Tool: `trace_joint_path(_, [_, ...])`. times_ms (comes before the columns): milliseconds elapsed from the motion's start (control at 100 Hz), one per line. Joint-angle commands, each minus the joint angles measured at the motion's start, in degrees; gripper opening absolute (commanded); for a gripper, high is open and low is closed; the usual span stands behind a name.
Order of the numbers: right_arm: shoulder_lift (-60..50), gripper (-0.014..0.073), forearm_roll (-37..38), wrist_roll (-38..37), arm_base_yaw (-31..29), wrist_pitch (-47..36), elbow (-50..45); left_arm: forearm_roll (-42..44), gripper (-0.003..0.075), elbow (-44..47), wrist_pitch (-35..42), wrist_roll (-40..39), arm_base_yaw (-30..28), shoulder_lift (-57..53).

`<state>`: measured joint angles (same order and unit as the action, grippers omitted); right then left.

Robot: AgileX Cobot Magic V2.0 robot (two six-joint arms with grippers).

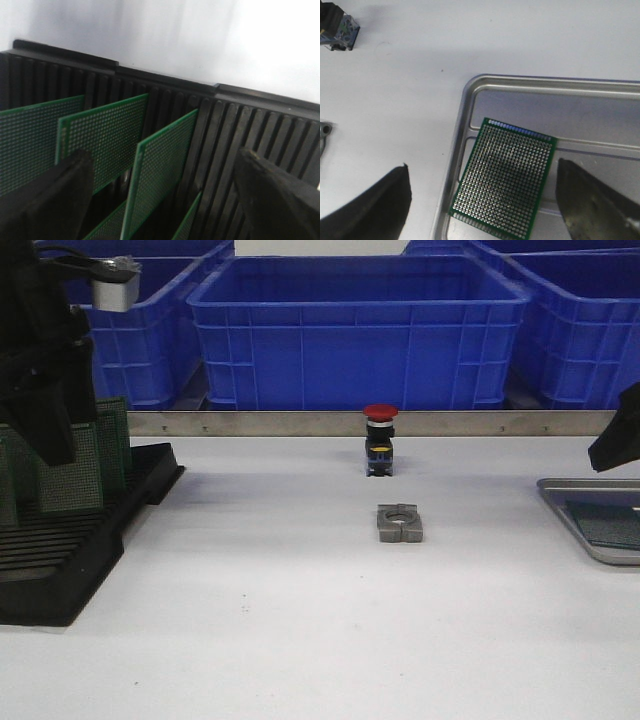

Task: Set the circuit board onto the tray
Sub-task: 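Lower the left gripper into the rack and grasp another green board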

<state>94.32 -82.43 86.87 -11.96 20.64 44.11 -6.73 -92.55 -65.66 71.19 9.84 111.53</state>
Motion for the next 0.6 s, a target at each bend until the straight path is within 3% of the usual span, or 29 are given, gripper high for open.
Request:
trace_joint_path(0, [-2.64, 0.0610, -0.91, 0.13, -0.37, 1.68, 1.55, -1.00, 0.0547, -1.80, 0.95, -0.77, -0.16, -2.06])
trace_joint_path(220, [-2.64, 0.0610, -0.91, 0.13, -0.37, 1.68, 1.55, -1.10, 0.0516, -1.80, -0.56, -0.77, -0.16, -0.84])
trace_joint_path(340, [-2.64, 0.0610, -0.91, 0.13, -0.37, 1.68, 1.55, -1.10, 0.0352, -1.80, -3.34, -0.77, -0.16, -0.75])
trace_joint_path(470, [-2.64, 0.0610, -0.91, 0.13, -0.37, 1.74, 1.55, -1.00, 0.0103, -1.97, -5.59, -0.77, -0.16, -0.75])
trace_joint_path(560, [-2.64, 0.0610, -0.91, 0.13, -0.37, 1.74, 1.55, -0.89, -0.0023, -2.06, -5.69, -0.77, -0.16, -0.75])
trace_joint_path(590, [-2.64, 0.0610, -0.91, 0.13, -0.37, 1.93, 1.55, -0.89, -0.0019, -2.06, -5.79, -0.66, -0.16, -0.75])
